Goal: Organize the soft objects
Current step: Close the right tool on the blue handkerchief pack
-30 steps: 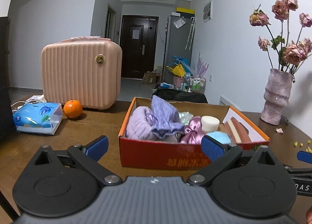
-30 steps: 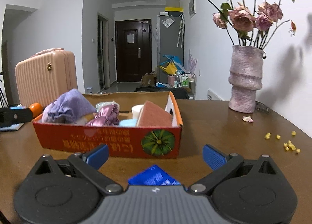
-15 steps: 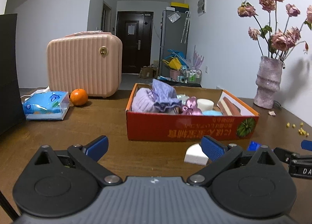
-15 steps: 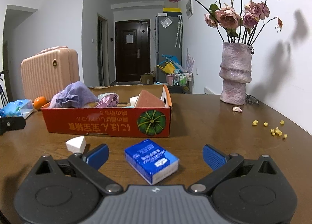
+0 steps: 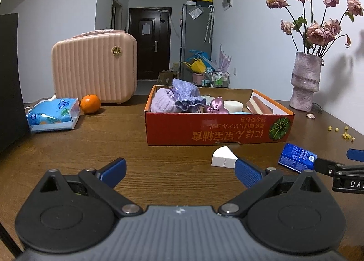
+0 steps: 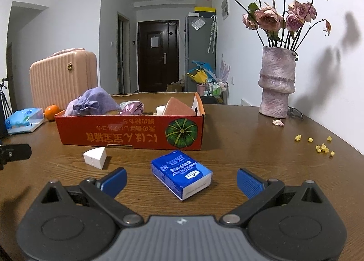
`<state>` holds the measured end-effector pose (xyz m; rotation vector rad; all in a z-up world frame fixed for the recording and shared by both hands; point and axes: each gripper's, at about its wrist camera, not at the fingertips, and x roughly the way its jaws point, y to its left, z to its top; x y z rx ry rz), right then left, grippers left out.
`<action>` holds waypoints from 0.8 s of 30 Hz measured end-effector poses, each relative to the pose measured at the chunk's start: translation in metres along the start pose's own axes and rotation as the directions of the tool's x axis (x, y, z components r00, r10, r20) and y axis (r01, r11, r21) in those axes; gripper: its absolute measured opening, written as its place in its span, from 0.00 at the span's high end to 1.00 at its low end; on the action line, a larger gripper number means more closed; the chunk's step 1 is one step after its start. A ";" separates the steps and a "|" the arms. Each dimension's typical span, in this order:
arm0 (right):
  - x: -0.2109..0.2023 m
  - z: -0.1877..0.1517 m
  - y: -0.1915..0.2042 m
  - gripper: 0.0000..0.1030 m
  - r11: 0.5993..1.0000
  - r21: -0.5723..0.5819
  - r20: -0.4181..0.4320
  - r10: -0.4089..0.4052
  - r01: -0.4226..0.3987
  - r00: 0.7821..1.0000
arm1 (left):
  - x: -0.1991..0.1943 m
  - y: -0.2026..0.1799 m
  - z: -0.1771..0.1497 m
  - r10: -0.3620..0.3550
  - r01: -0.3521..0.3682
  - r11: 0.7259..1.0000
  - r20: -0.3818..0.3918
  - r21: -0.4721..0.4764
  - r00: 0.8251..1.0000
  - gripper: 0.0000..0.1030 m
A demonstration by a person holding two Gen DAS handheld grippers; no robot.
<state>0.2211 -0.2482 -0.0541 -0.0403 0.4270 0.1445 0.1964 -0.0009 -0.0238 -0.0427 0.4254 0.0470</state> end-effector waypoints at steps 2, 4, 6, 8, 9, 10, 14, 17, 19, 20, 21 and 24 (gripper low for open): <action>0.001 0.000 0.000 0.00 1.000 -0.002 -0.005 0.001 -0.001 1.000 | 0.001 0.001 0.000 0.000 0.000 1.000 -0.003 -0.004 1.000 0.00; 0.002 -0.001 0.001 0.00 1.000 -0.006 -0.009 0.001 -0.002 1.000 | 0.001 0.002 0.000 0.000 0.000 1.000 -0.004 -0.007 1.000 0.00; 0.003 -0.001 0.001 0.00 1.000 -0.010 -0.013 0.002 -0.002 1.000 | 0.001 0.002 0.000 0.002 -0.002 1.000 -0.006 -0.010 1.000 0.00; 0.006 0.000 0.000 0.00 1.000 -0.005 -0.024 0.010 -0.010 1.000 | 0.002 0.003 0.001 0.005 -0.005 1.000 -0.009 -0.015 1.000 0.00; 0.007 0.001 -0.001 0.00 1.000 -0.002 -0.029 0.015 -0.015 0.999 | 0.002 0.004 0.001 0.007 -0.008 1.000 -0.010 -0.018 1.000 0.00; 0.010 0.001 -0.001 0.00 1.000 -0.003 -0.035 0.017 -0.017 0.999 | 0.003 0.004 0.001 0.008 -0.008 1.000 -0.011 -0.020 1.000 0.00; 0.023 0.004 -0.001 0.00 0.999 -0.041 -0.060 0.013 -0.016 0.998 | 0.005 0.006 0.001 0.018 -0.018 0.999 -0.016 -0.028 1.000 0.00; 0.038 0.006 -0.001 0.01 0.998 -0.063 -0.090 0.005 -0.011 0.996 | 0.006 0.007 0.002 0.024 -0.025 0.999 -0.021 -0.034 0.999 0.00; 0.048 0.007 -0.002 0.02 0.997 -0.073 -0.108 0.005 -0.013 0.994 | 0.007 0.007 0.002 0.029 -0.030 0.999 -0.023 -0.036 0.999 0.00; 0.052 0.008 -0.002 0.02 0.997 -0.077 -0.113 0.005 -0.014 0.994 | 0.007 0.008 0.002 0.030 -0.031 0.999 -0.024 -0.036 0.999 0.00; 0.057 0.009 -0.003 0.03 0.996 -0.082 -0.119 0.007 -0.017 0.993 | 0.008 0.007 0.002 0.033 -0.034 0.999 -0.026 -0.036 0.999 0.00; 0.070 0.012 -0.004 0.06 0.996 -0.089 -0.142 0.008 -0.021 0.990 | 0.009 0.008 0.001 0.037 -0.038 0.999 -0.032 -0.036 0.999 0.00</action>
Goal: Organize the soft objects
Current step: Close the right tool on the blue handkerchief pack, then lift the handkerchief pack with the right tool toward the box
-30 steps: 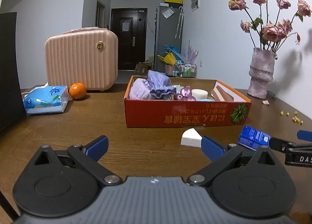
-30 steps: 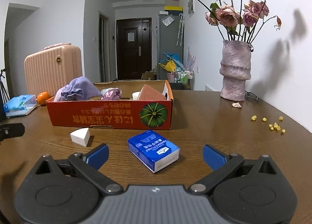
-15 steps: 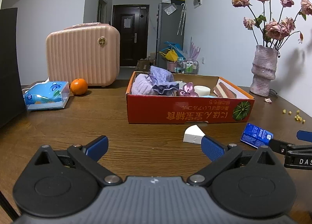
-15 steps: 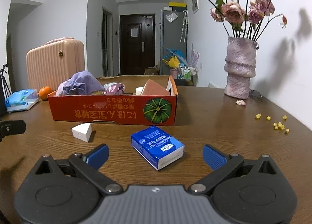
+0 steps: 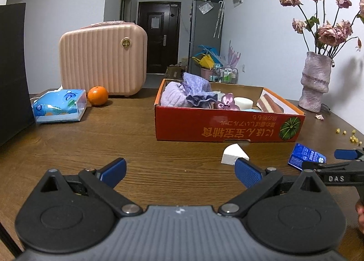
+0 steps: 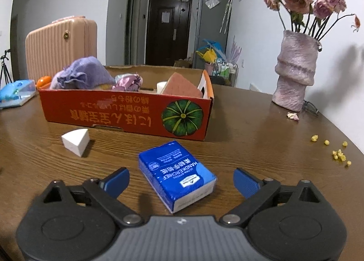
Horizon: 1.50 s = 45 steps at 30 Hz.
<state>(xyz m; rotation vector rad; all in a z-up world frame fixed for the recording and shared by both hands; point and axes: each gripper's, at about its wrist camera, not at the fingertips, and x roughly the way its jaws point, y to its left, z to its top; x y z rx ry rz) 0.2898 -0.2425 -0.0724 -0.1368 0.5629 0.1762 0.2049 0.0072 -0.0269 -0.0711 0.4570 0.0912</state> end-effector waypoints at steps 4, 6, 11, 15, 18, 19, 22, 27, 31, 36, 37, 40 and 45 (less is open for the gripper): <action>0.014 0.004 -0.003 0.08 1.000 0.005 -0.028 0.008 -0.008 1.000 | 0.001 0.000 0.000 0.003 -0.003 1.000 -0.005 -0.002 1.000 0.00; 0.019 0.006 -0.005 0.09 1.000 0.012 -0.038 0.012 -0.011 0.999 | 0.002 0.000 -0.001 0.004 -0.004 1.000 -0.007 -0.002 1.000 0.00; 0.029 0.009 -0.007 0.15 0.999 0.020 -0.054 0.033 -0.032 0.998 | 0.004 0.000 -0.001 0.009 -0.009 1.000 -0.015 -0.003 1.000 0.00; 0.035 0.012 -0.006 0.24 0.999 0.023 -0.068 0.050 -0.048 0.996 | 0.005 0.001 -0.001 0.013 -0.013 1.000 -0.018 -0.003 1.000 0.00; 0.036 0.012 -0.005 0.34 0.998 0.019 -0.070 0.057 -0.056 0.996 | 0.006 0.001 -0.002 0.016 -0.016 1.000 -0.021 -0.004 1.000 0.00; 0.036 0.012 -0.005 0.35 0.998 0.020 -0.071 0.059 -0.057 0.996 | 0.006 0.001 -0.002 0.015 -0.016 1.000 -0.022 -0.004 1.000 0.00; 0.036 0.012 -0.006 0.41 0.998 0.024 -0.071 0.058 -0.056 0.996 | 0.007 0.001 -0.002 0.016 -0.016 1.000 -0.025 -0.005 1.000 0.00; 0.033 0.012 -0.007 0.49 0.998 0.030 -0.061 0.052 -0.050 0.997 | 0.007 0.002 -0.002 0.018 -0.018 1.000 -0.025 -0.005 1.000 0.00; 0.025 0.011 -0.008 0.51 0.999 0.036 -0.017 0.040 -0.039 0.999 | 0.007 0.002 -0.001 0.017 -0.017 1.000 -0.024 -0.006 1.000 0.00; 0.011 0.010 -0.008 0.52 0.999 0.043 0.056 0.026 -0.029 0.998 | 0.007 0.002 -0.002 0.017 -0.017 1.000 -0.027 -0.006 0.999 0.00; 0.009 0.010 -0.008 0.52 0.999 0.044 0.069 0.025 -0.028 0.997 | 0.008 0.002 -0.002 0.017 -0.017 1.000 -0.027 -0.005 0.999 0.00; 0.003 0.010 -0.008 0.52 0.999 0.044 0.097 0.022 -0.027 0.995 | 0.008 0.001 -0.002 0.019 -0.019 1.000 -0.029 -0.004 0.999 0.00; -0.003 0.010 -0.009 0.52 0.998 0.051 0.125 0.017 -0.023 0.992 | 0.010 0.000 -0.003 0.025 -0.025 1.000 -0.037 0.003 0.999 0.00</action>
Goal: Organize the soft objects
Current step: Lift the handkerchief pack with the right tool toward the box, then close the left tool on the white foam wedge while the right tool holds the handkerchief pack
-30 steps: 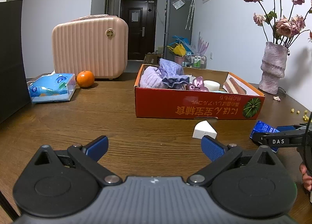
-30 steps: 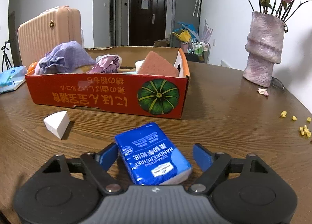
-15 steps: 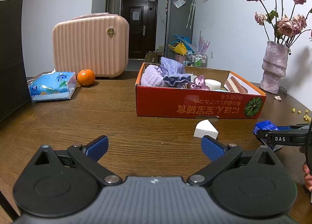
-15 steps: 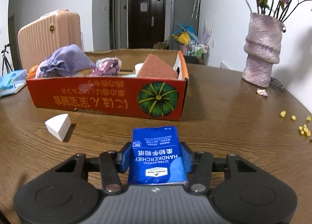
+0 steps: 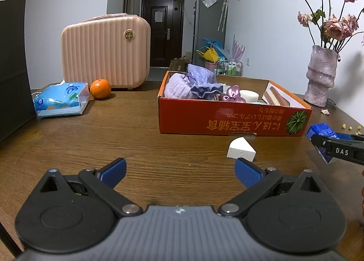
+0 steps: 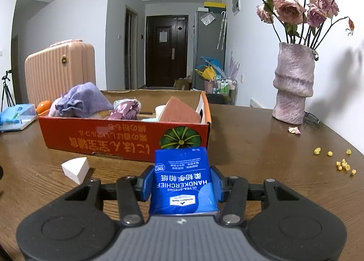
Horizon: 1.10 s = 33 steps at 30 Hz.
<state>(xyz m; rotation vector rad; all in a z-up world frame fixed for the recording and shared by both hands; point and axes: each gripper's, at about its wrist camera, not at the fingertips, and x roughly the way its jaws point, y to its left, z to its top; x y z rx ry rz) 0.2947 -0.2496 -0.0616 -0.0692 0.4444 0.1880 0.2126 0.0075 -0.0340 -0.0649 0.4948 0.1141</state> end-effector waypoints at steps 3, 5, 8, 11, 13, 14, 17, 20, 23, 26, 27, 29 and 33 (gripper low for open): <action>-0.002 0.000 -0.001 0.52 1.000 0.006 0.010 -0.005 0.005 1.000 | 0.002 -0.002 -0.001 0.005 -0.005 1.000 -0.009 0.007 1.000 0.00; -0.004 0.000 -0.002 0.52 1.000 0.012 0.017 -0.007 0.007 1.000 | 0.004 -0.002 -0.001 0.003 -0.003 1.000 -0.016 0.009 1.000 0.00; -0.005 0.000 -0.002 0.52 1.000 0.017 0.025 -0.007 0.007 1.000 | 0.007 -0.003 -0.001 -0.007 0.007 1.000 -0.031 0.013 0.999 0.00; -0.007 0.001 -0.003 0.52 1.000 0.023 0.035 -0.012 0.011 0.999 | 0.011 -0.007 -0.001 -0.016 0.017 1.000 -0.039 0.026 0.999 0.00; -0.008 0.001 -0.004 0.52 1.000 0.028 0.040 -0.015 0.014 0.999 | 0.014 -0.012 0.000 -0.018 0.019 0.999 -0.042 0.037 0.999 0.00; -0.008 0.002 -0.005 0.52 0.999 0.030 0.042 -0.017 0.015 0.999 | 0.016 -0.014 0.001 -0.021 0.023 0.999 -0.044 0.041 0.999 0.00; -0.008 0.002 -0.006 0.52 0.999 0.034 0.046 -0.021 0.019 0.999 | 0.023 -0.021 0.003 -0.027 0.030 0.998 -0.057 0.055 0.998 0.00; -0.009 0.002 -0.007 0.52 0.999 0.039 0.049 -0.027 0.025 0.998 | 0.031 -0.029 0.005 -0.035 0.039 0.997 -0.067 0.062 0.997 0.00; -0.009 0.003 -0.008 0.52 0.998 0.050 0.054 -0.033 0.030 0.998 | 0.039 -0.037 0.007 -0.040 0.046 0.997 -0.077 0.068 0.996 0.00; -0.010 0.003 -0.012 0.52 0.997 0.069 0.058 -0.038 0.034 0.998 | 0.047 -0.044 0.009 -0.045 0.051 0.996 -0.088 0.067 0.995 0.00; -0.009 0.003 -0.012 0.52 0.997 0.072 0.058 -0.039 0.035 0.998 | 0.049 -0.046 0.009 -0.046 0.053 0.996 -0.091 0.068 0.995 0.00; -0.009 0.003 -0.014 0.51 0.996 0.077 0.058 -0.042 0.037 0.997 | 0.054 -0.051 0.010 -0.048 0.054 0.996 -0.095 0.072 0.994 0.00; -0.009 0.004 -0.015 0.51 0.996 0.085 0.060 -0.042 0.037 0.997 | 0.064 -0.059 0.014 -0.050 0.057 0.996 -0.100 0.075 0.994 0.00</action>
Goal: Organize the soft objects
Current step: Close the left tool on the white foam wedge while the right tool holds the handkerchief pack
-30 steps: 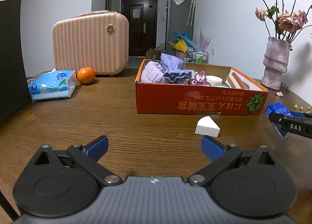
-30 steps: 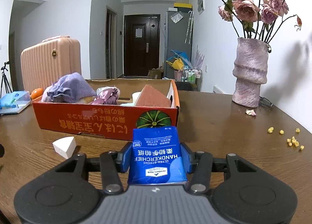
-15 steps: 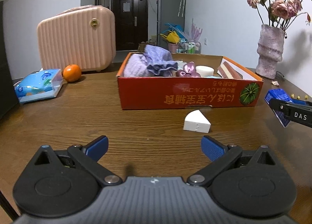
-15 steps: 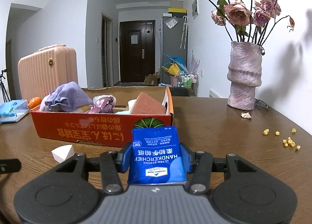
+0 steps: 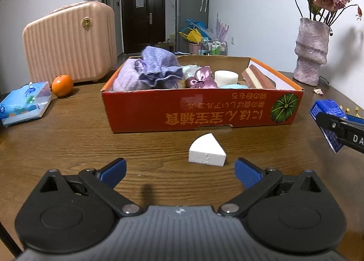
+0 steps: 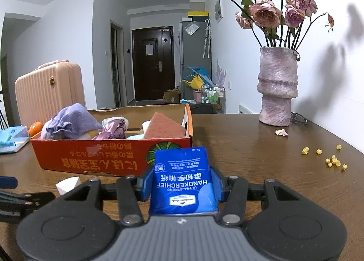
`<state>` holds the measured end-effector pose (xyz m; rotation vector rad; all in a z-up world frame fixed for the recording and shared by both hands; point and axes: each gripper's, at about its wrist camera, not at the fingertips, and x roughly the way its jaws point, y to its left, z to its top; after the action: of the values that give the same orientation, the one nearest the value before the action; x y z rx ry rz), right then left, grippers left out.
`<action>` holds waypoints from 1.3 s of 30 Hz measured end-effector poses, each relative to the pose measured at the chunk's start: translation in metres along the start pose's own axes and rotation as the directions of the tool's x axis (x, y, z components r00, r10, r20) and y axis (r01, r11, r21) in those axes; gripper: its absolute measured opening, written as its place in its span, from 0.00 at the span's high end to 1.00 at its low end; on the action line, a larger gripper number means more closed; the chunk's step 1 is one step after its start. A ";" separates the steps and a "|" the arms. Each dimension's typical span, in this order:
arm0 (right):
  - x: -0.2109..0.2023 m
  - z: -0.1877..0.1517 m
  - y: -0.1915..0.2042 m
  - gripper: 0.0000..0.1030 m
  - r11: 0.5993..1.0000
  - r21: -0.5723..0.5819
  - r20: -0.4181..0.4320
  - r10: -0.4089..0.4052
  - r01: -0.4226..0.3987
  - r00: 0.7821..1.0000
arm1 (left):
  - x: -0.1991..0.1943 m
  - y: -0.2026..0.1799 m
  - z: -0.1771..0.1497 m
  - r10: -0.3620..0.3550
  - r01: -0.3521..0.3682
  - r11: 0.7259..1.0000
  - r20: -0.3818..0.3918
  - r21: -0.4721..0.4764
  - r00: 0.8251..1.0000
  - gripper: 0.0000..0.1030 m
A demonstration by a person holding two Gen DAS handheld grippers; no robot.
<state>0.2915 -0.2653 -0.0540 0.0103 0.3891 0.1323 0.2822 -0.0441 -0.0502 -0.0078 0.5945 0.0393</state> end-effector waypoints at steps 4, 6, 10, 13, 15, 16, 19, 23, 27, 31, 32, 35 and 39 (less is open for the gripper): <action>0.000 0.000 0.000 0.51 1.000 0.003 0.001 -0.007 0.007 1.000 | 0.010 -0.007 0.005 -0.002 0.002 1.000 -0.007 0.008 1.000 0.00; 0.000 0.001 -0.001 0.51 1.000 0.008 0.001 -0.012 0.011 1.000 | 0.013 -0.009 0.007 0.000 0.000 1.000 -0.006 0.012 1.000 0.00; 0.001 0.000 -0.003 0.51 1.000 0.015 -0.001 -0.018 0.018 1.000 | 0.022 -0.016 0.011 -0.009 0.009 1.000 -0.010 0.024 1.000 0.00; 0.002 0.000 -0.003 0.51 1.000 0.018 -0.002 -0.015 0.015 1.000 | 0.026 -0.020 0.012 -0.002 0.003 0.999 -0.013 0.036 1.000 0.00; 0.002 0.000 -0.003 0.51 1.000 0.017 -0.004 -0.013 0.013 1.000 | 0.029 -0.022 0.013 -0.004 0.005 0.999 -0.013 0.045 1.000 0.00; 0.003 0.000 -0.003 0.51 1.000 0.016 -0.006 -0.013 0.013 1.000 | 0.030 -0.023 0.014 -0.007 0.008 0.999 -0.014 0.049 1.000 0.01; 0.003 0.000 -0.002 0.51 1.000 0.015 -0.008 -0.014 0.014 1.000 | 0.033 -0.025 0.015 -0.018 0.019 0.998 -0.017 0.059 1.000 0.04; 0.004 0.000 -0.002 0.51 1.000 0.014 -0.011 -0.017 0.017 1.000 | 0.038 -0.026 0.016 -0.035 0.038 0.997 -0.038 0.065 0.999 0.15; 0.006 0.000 -0.001 0.51 1.000 0.010 -0.017 -0.021 0.021 1.000 | 0.041 -0.027 0.017 -0.049 0.053 0.996 -0.053 0.069 0.997 0.25; 0.007 -0.001 -0.001 0.51 1.000 0.005 -0.020 -0.025 0.025 0.999 | 0.045 -0.028 0.017 -0.069 0.075 0.995 -0.071 0.071 0.995 0.35; 0.007 -0.001 0.000 0.51 1.000 0.003 -0.021 -0.026 0.026 0.999 | 0.045 -0.027 0.017 -0.075 0.080 0.994 -0.075 0.071 0.994 0.39; 0.008 -0.002 0.001 0.51 1.000 -0.002 -0.023 -0.027 0.027 0.999 | 0.047 -0.027 0.016 -0.091 0.097 0.993 -0.088 0.065 0.992 0.47; 0.008 -0.002 0.001 0.51 1.000 -0.003 -0.022 -0.028 0.028 0.999 | 0.048 -0.025 0.017 -0.088 0.093 0.994 -0.090 0.058 0.992 0.53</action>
<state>0.2979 -0.2637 -0.0586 0.0005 0.4113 0.1055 0.3320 -0.0673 -0.0633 0.0241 0.6825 -0.0678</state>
